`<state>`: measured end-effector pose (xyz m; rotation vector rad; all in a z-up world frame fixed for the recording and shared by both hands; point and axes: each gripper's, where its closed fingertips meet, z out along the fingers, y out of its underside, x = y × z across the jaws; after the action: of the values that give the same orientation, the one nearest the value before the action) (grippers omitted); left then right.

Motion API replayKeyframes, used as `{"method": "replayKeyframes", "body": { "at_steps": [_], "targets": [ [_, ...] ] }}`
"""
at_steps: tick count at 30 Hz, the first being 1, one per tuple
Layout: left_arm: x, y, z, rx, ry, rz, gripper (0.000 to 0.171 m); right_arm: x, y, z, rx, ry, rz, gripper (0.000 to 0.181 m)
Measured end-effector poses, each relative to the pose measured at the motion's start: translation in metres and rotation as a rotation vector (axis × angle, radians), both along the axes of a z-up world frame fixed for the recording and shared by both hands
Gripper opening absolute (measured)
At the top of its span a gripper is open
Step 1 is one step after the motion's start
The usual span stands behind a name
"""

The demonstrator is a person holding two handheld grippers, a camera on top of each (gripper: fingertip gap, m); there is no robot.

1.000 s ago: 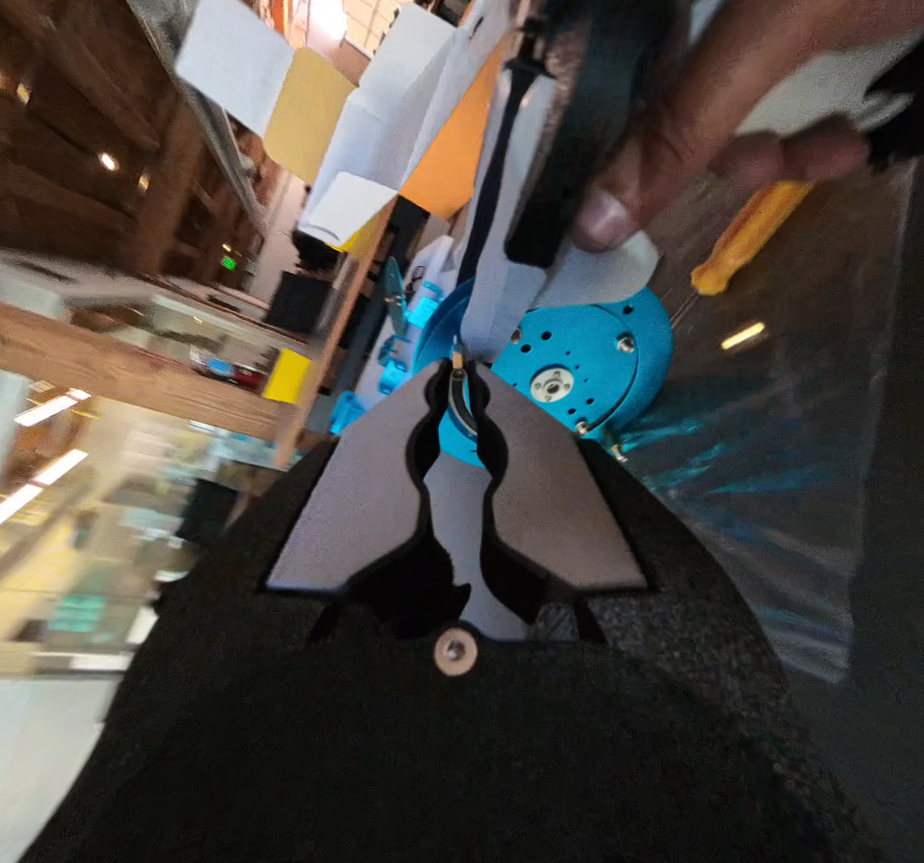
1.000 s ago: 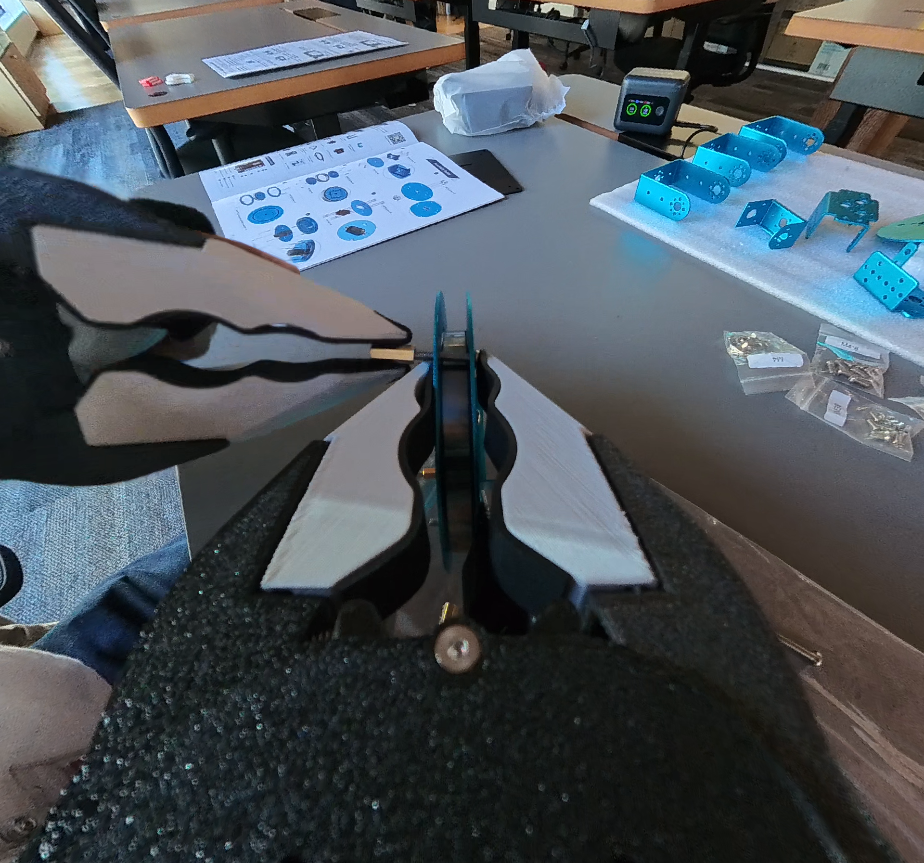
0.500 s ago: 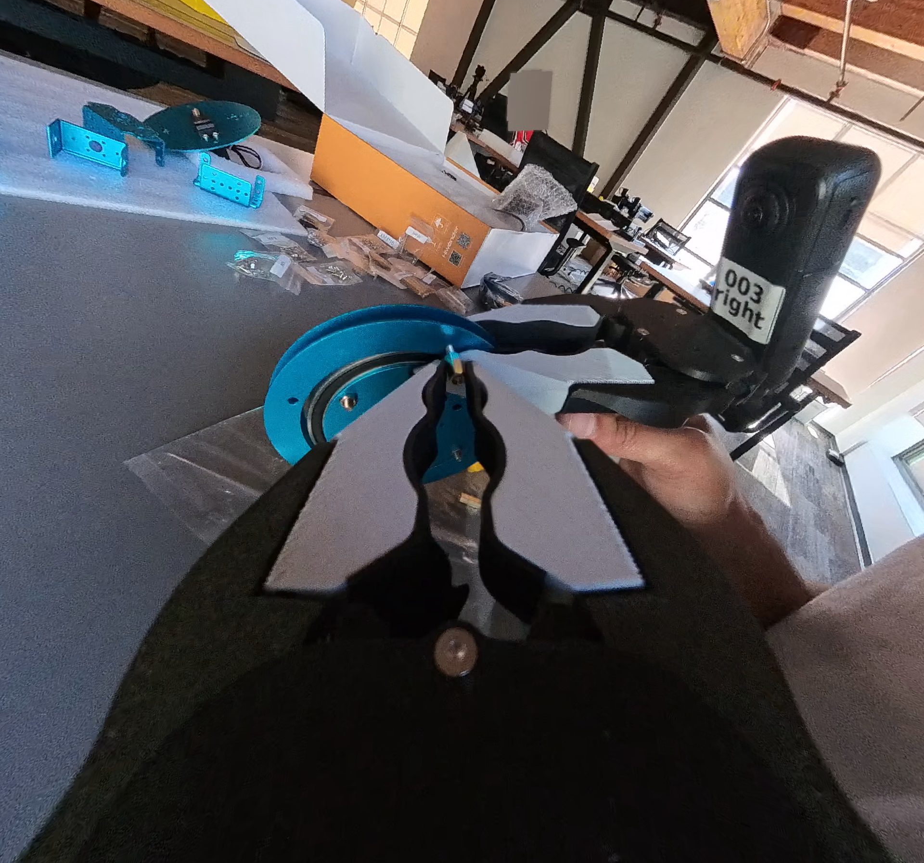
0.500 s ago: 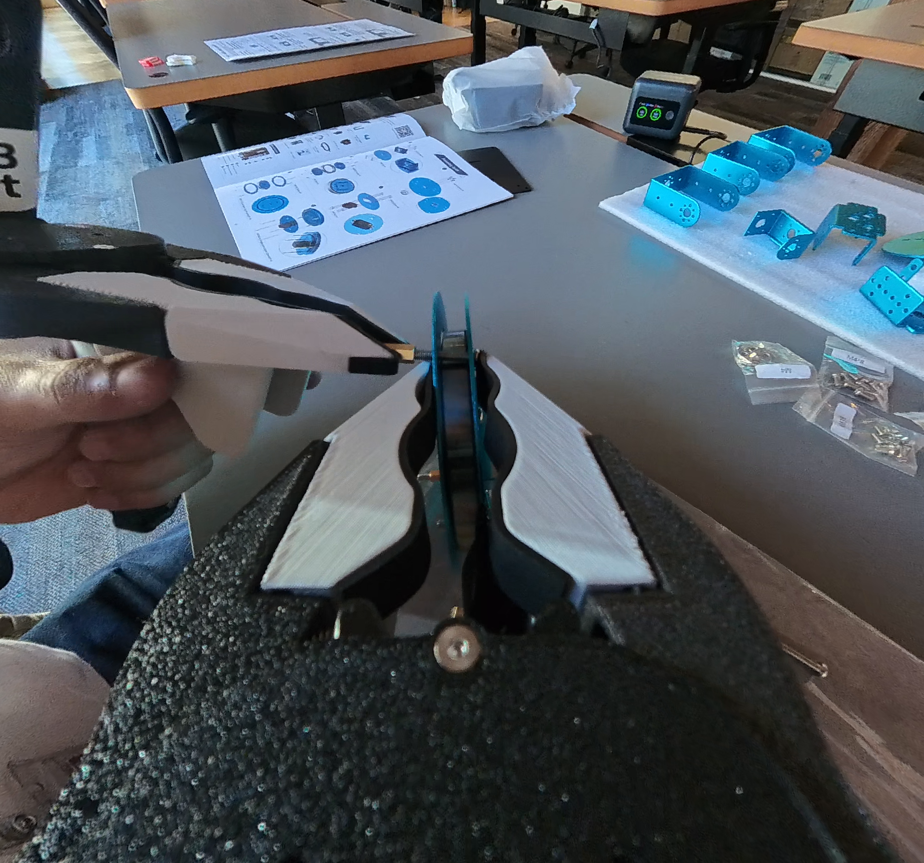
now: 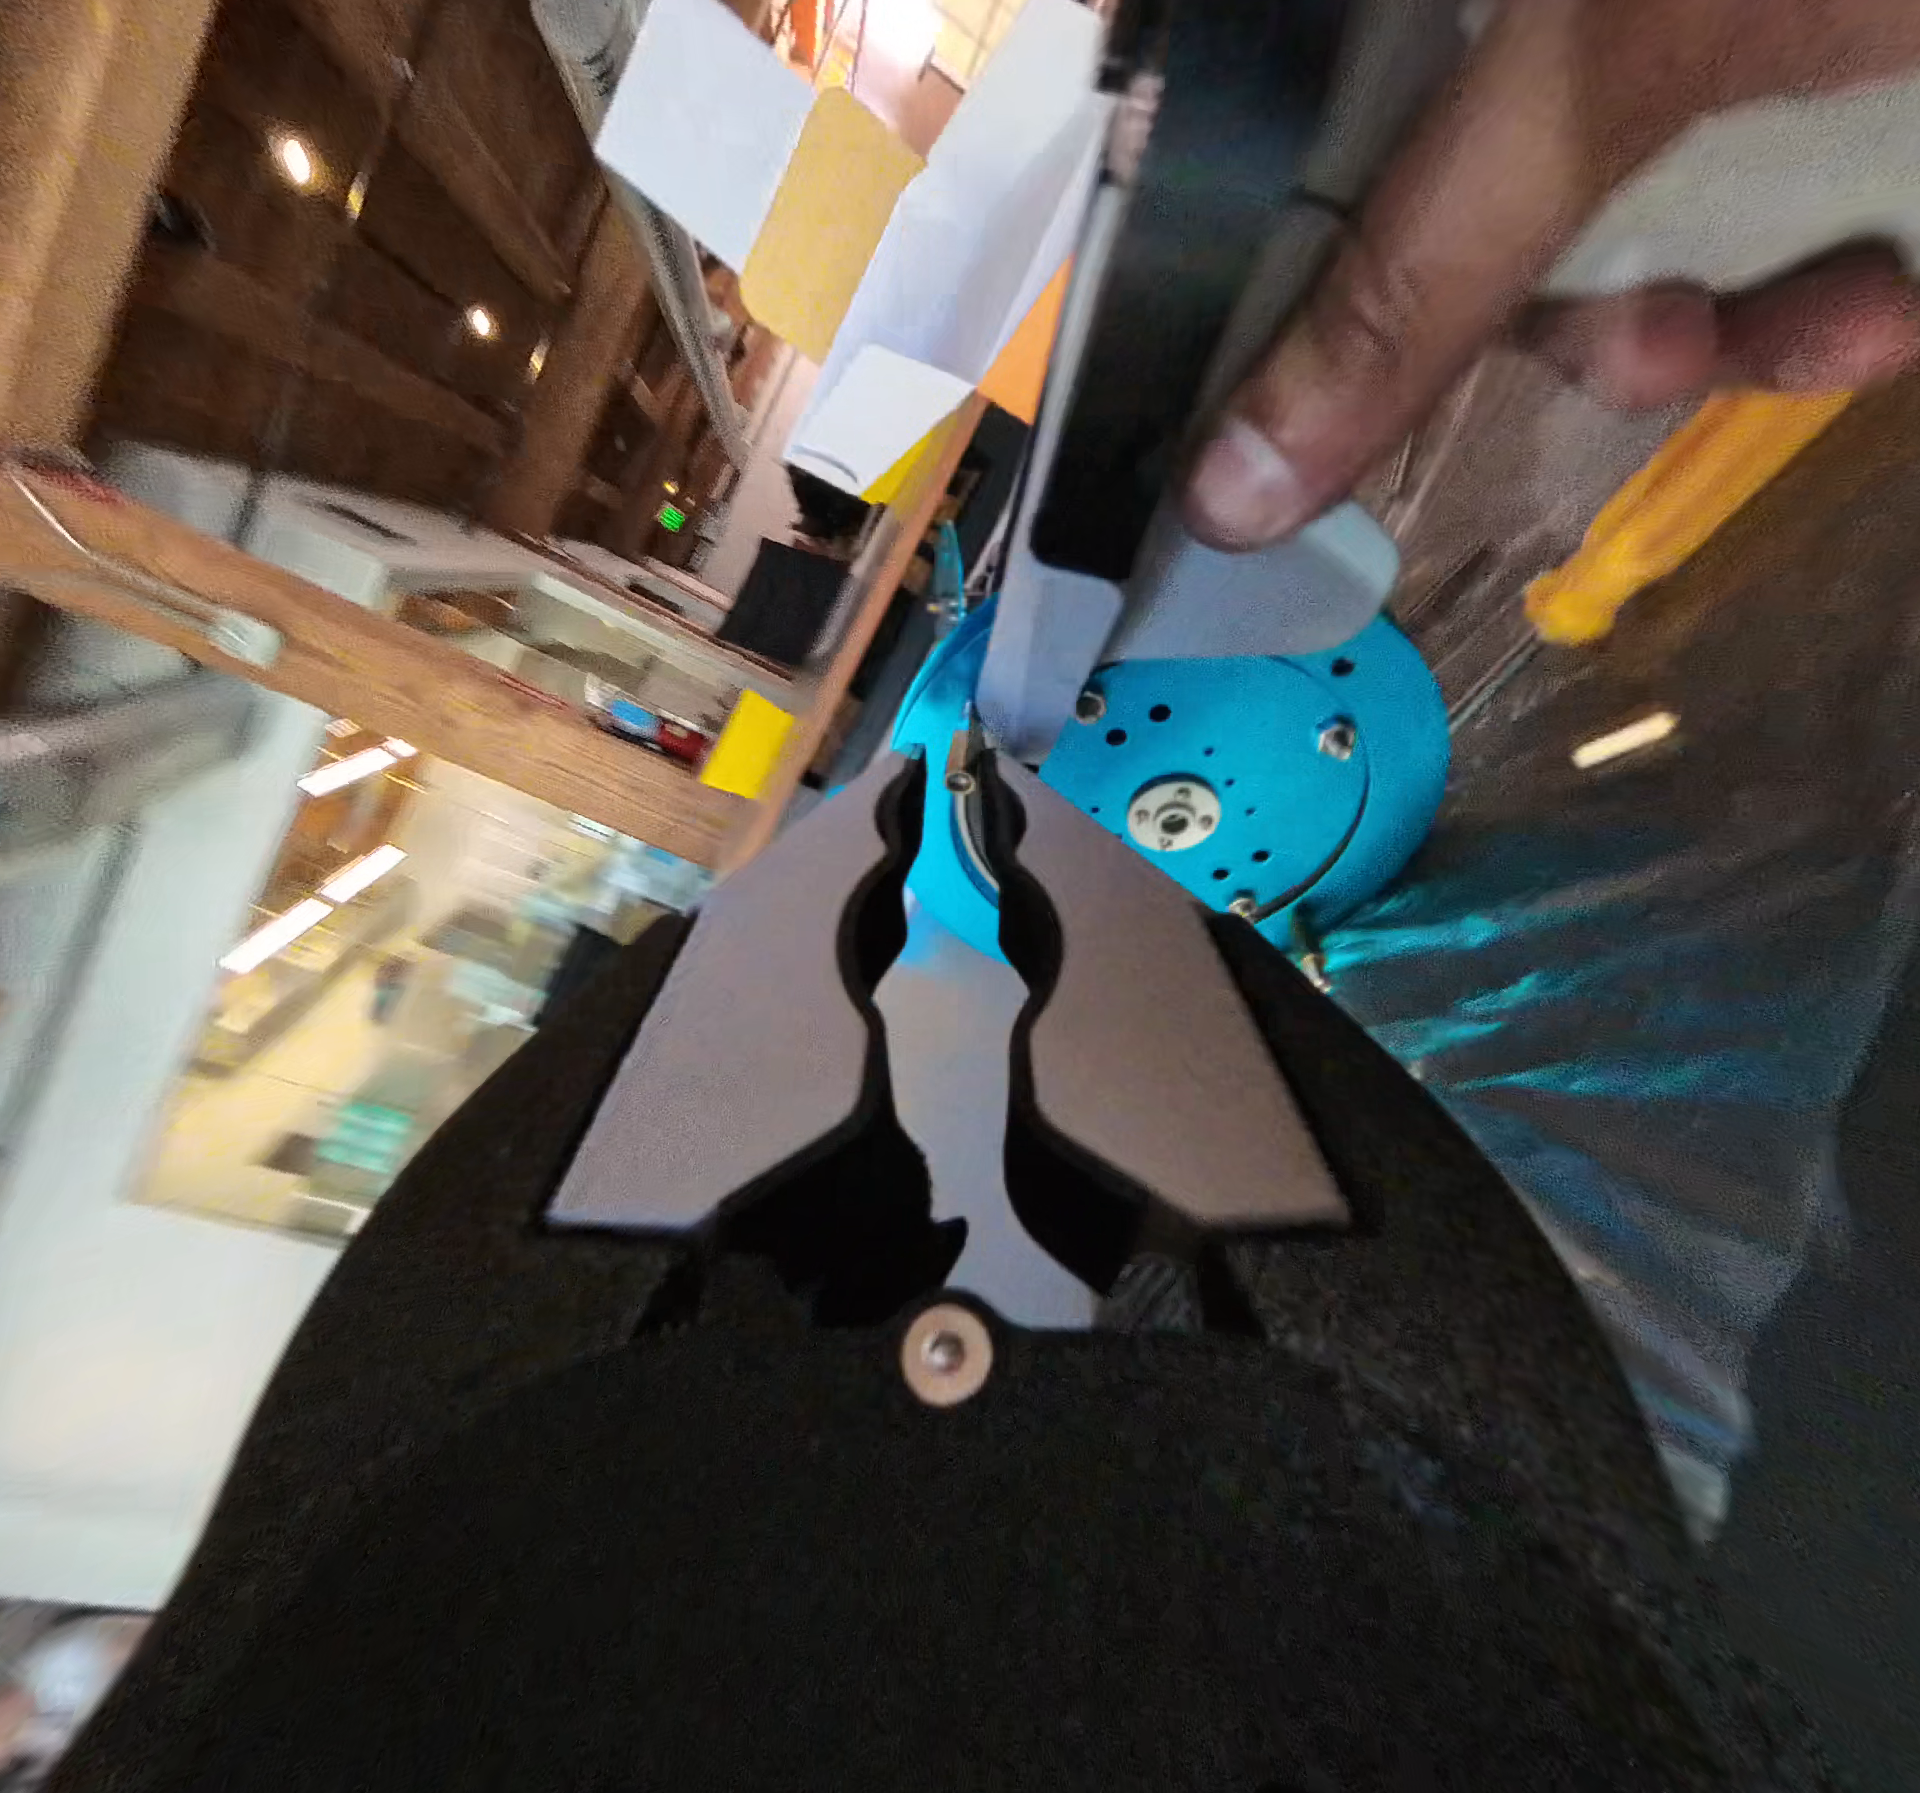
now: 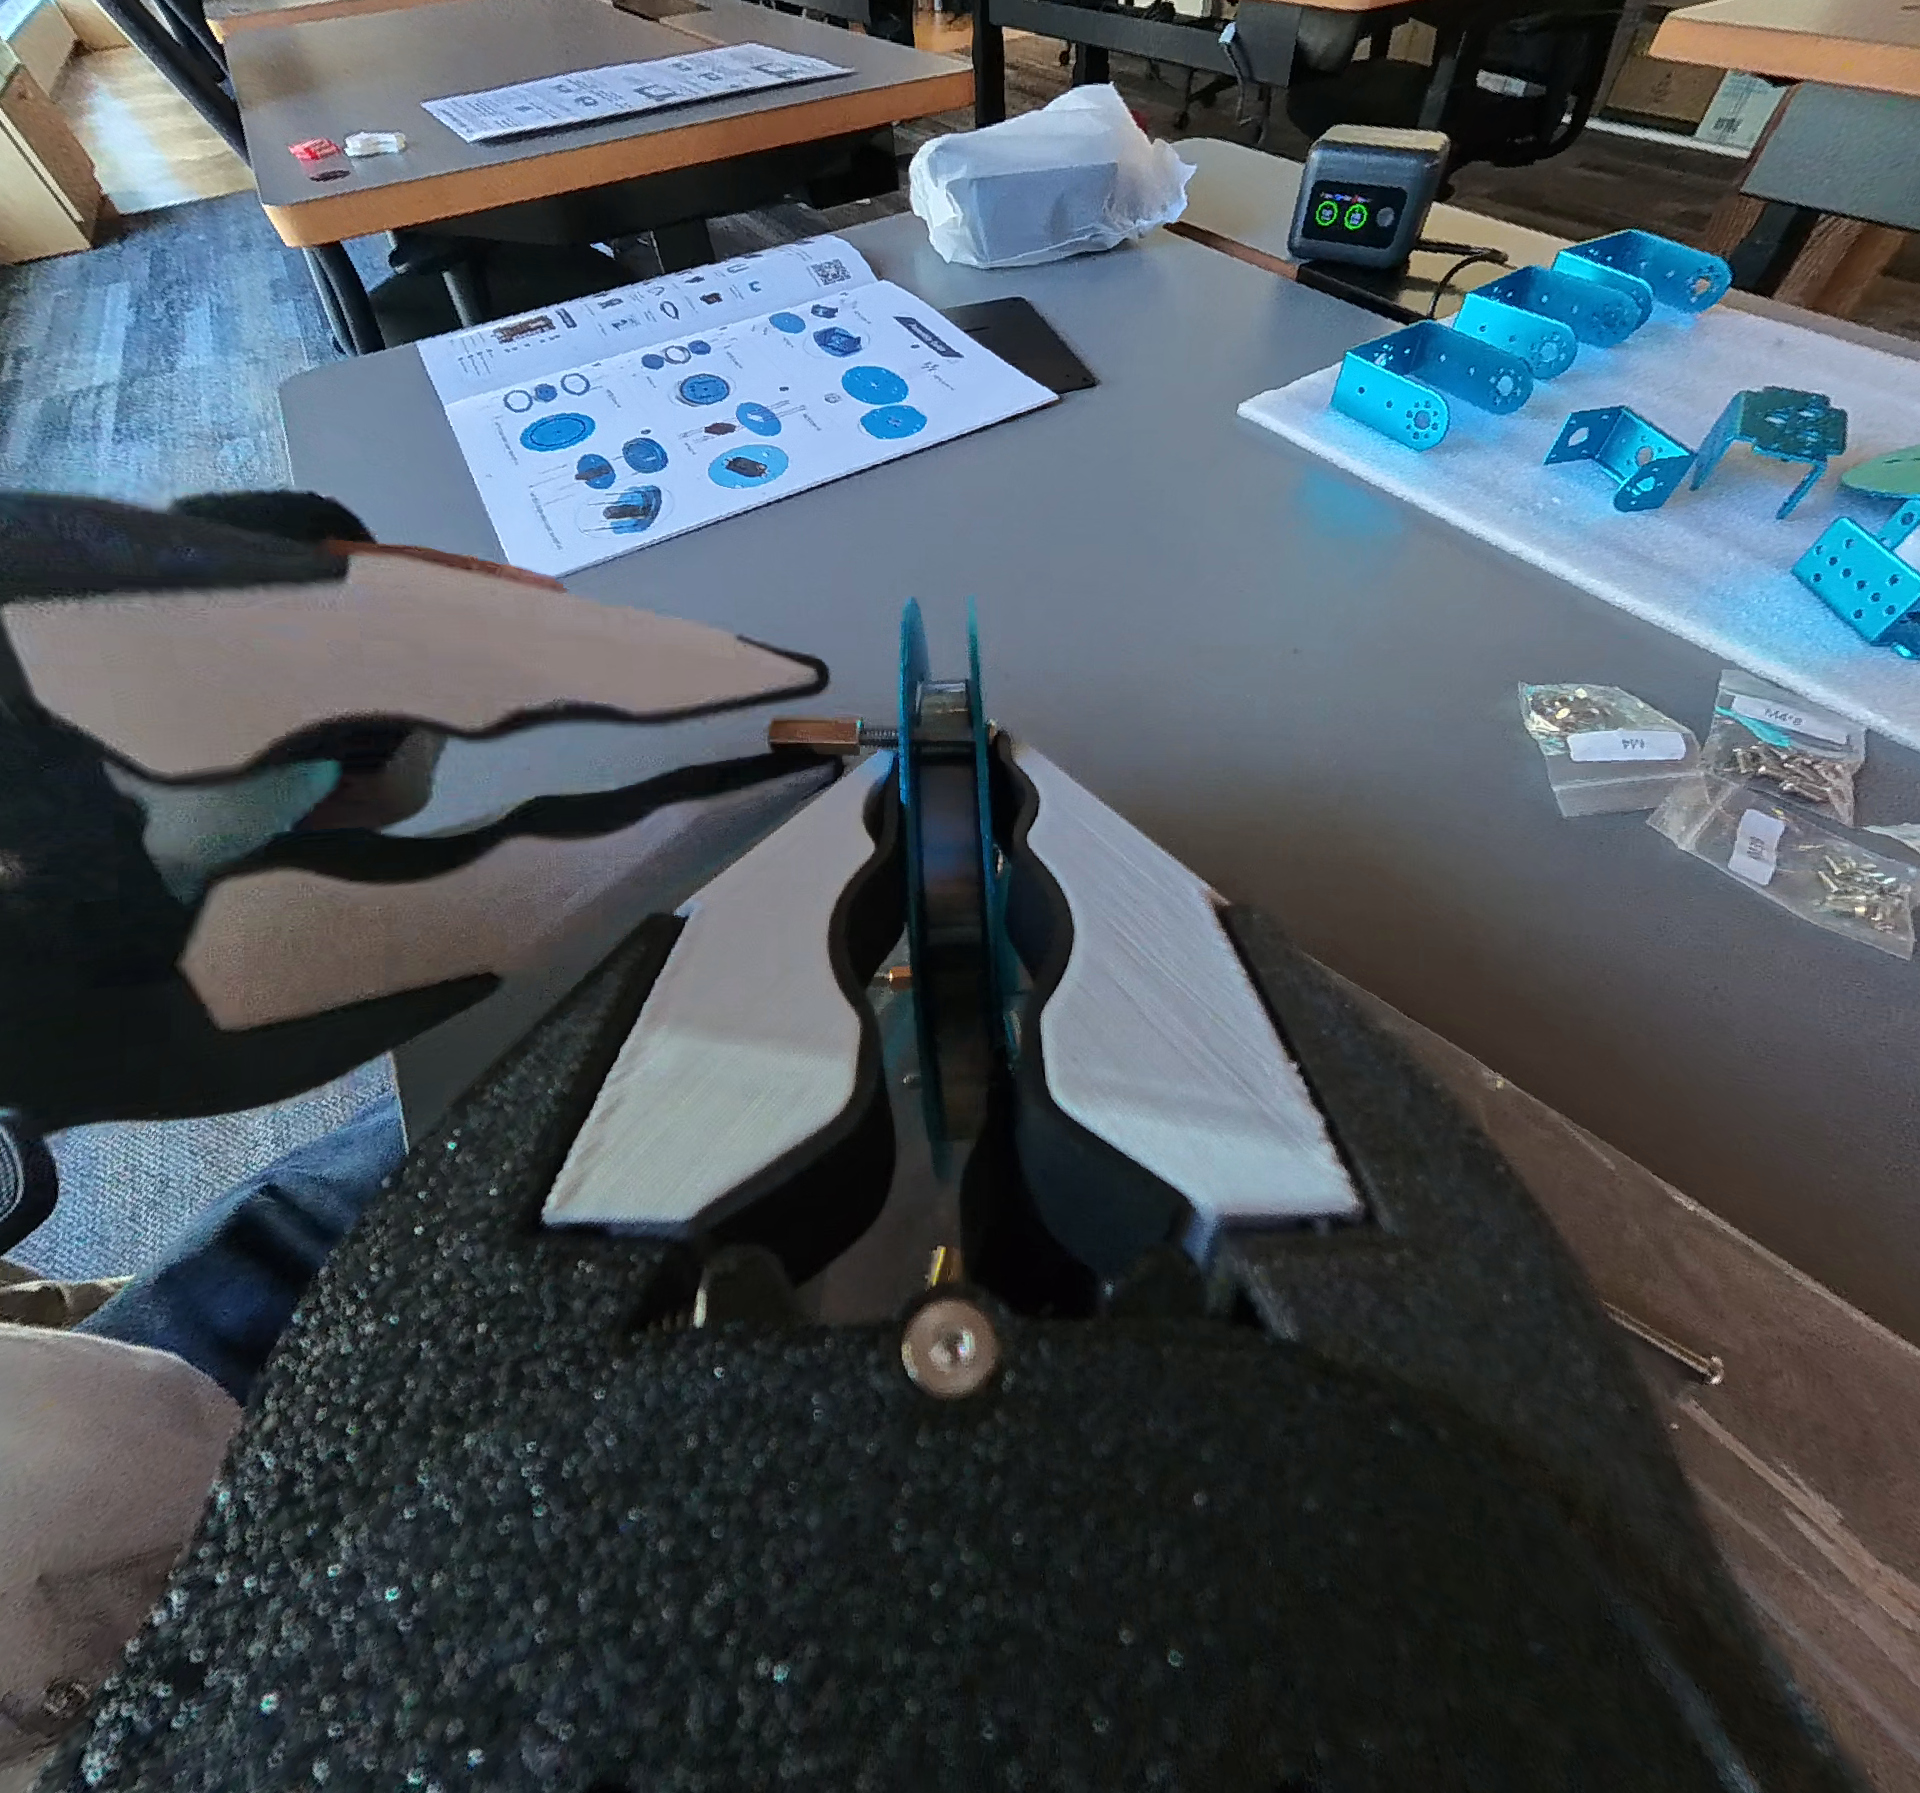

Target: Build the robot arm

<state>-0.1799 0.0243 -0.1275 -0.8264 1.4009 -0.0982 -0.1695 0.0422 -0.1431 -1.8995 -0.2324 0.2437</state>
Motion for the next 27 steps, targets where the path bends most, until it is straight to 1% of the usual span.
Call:
{"method": "replayKeyframes", "body": {
  "at_steps": [2,3,6,7,8,9,11,13,14,15,16,18,19,20,21,22,24,26,27],
  "targets": [
    [-0.002,-0.001,-0.001,-0.355,-0.098,-0.031,0.017,0.001,0.000,0.000,0.001,0.008,-0.002,0.014],
    [-0.003,-0.003,0.000,-0.564,-0.155,-0.054,0.021,0.001,0.000,0.000,0.001,0.008,-0.001,0.014],
    [-0.002,-0.012,0.005,-1.216,-0.362,-0.183,0.021,0.000,0.000,0.000,0.003,0.007,0.002,0.014],
    [-0.002,-0.012,0.006,-1.396,-0.425,-0.222,0.021,-0.001,0.000,0.000,0.003,0.006,0.002,0.014],
    [-0.001,-0.011,0.006,-1.539,-0.476,-0.251,0.022,-0.001,0.001,0.000,0.003,0.006,0.003,0.014],
    [-0.001,-0.009,0.006,-1.634,-0.531,-0.270,0.021,-0.002,0.001,0.000,0.003,0.007,0.005,0.014],
    [-0.001,-0.003,0.007,-1.729,-0.630,-0.286,0.021,-0.002,0.001,0.000,0.003,0.006,0.006,0.014],
    [0.000,-0.002,0.010,-1.770,-0.691,-0.303,0.020,-0.003,0.000,0.000,0.003,0.007,0.008,0.014],
    [0.002,-0.002,0.011,-1.785,-0.701,-0.305,0.017,-0.003,0.000,0.000,0.003,0.007,0.009,0.014],
    [0.003,-0.001,0.009,-1.790,-0.707,-0.280,0.010,-0.003,0.000,0.000,0.003,0.005,0.007,0.014],
    [0.004,0.000,0.008,-1.785,-0.709,-0.268,0.006,-0.003,0.000,0.000,0.003,0.003,0.006,0.013],
    [0.005,-0.001,0.007,-1.739,-0.671,-0.251,0.004,-0.001,-0.001,0.000,0.002,0.004,0.003,0.014],
    [0.006,-0.002,0.006,-1.654,-0.620,-0.225,0.005,-0.001,-0.001,0.000,0.001,0.007,0.003,0.014],
    [0.006,-0.004,0.004,-1.510,-0.541,-0.194,0.004,0.000,-0.001,0.000,0.001,0.006,0.001,0.014],
    [0.007,-0.005,0.003,-1.321,-0.441,-0.167,0.004,0.001,-0.002,0.000,0.001,0.009,0.002,0.014],
    [0.006,-0.006,0.001,-1.097,-0.334,-0.143,0.004,0.001,-0.002,0.000,0.001,0.015,0.003,0.014],
    [0.006,-0.006,-0.003,-0.562,-0.115,-0.106,0.005,0.001,-0.002,-0.001,-0.001,0.020,0.008,0.013],
    [0.004,-0.003,-0.007,0.062,0.096,-0.086,0.004,0.000,-0.003,-0.001,-0.002,0.026,0.012,0.013],
    [0.004,0.000,-0.006,0.260,0.156,-0.075,0.005,0.001,-0.002,-0.001,0.001,0.020,0.003,0.014]
  ]
}}
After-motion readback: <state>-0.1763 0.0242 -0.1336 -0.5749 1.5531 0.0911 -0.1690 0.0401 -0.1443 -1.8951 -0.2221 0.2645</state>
